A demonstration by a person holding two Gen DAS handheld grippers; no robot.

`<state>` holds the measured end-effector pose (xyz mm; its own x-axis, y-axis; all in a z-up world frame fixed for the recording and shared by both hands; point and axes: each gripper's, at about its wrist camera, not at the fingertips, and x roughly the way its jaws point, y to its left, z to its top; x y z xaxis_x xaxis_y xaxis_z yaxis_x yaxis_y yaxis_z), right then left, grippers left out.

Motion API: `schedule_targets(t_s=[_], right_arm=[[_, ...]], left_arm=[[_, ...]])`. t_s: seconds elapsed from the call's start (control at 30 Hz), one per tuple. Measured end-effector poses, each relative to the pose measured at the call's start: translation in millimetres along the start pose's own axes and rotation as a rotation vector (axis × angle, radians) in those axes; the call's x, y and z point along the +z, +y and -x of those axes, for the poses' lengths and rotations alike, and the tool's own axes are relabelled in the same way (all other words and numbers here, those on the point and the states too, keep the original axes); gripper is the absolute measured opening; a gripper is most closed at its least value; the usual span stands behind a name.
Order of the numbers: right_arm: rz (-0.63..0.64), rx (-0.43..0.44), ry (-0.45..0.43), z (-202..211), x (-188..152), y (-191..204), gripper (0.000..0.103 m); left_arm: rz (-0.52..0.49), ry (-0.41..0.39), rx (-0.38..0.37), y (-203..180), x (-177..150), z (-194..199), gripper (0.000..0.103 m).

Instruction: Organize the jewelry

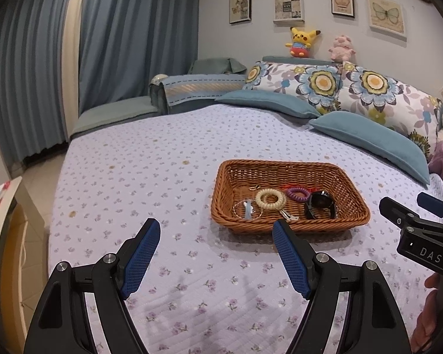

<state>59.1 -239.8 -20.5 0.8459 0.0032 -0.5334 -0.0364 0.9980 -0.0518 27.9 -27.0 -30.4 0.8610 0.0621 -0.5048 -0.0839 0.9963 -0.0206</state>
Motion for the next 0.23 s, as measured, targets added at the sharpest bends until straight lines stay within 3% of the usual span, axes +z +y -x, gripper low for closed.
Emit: schedule_targets(t_s=[0.23], right_arm=[[0.003,0.0,0.003,-0.5,0.5,0.6,0.093]], left_arm=[[-0.02,-0.014,0.021,-3.0,-0.2,2.1,0.079]])
